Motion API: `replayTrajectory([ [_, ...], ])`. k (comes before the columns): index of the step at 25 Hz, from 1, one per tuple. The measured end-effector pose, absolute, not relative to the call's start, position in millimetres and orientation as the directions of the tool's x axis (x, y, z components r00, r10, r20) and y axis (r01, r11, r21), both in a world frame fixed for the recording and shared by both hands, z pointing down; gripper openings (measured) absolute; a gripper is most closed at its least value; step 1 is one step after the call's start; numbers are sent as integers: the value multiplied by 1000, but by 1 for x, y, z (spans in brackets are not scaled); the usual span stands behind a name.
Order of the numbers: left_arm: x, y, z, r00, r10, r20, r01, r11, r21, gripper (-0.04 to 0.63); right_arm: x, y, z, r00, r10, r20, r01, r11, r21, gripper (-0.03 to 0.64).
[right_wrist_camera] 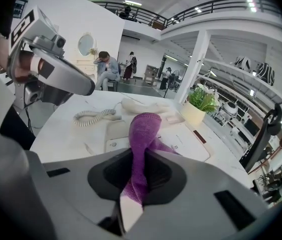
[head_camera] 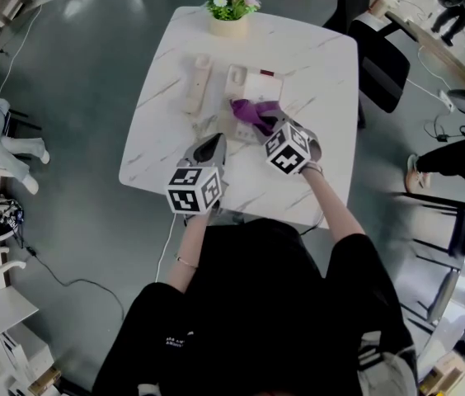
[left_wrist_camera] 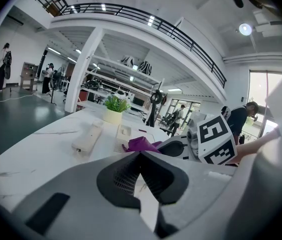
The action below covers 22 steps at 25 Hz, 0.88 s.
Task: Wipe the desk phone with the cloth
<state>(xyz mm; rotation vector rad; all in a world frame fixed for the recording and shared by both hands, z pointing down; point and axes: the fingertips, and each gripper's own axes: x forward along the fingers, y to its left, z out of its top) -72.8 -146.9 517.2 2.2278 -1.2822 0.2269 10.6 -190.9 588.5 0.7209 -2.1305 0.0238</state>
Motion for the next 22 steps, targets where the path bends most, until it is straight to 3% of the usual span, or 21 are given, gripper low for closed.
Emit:
replayTrajectory([
  [22,-76,-145,516,542,-741,397,-831,-403,383,-3,6,-154,599,-505,-394,768,-505,856,107,37],
])
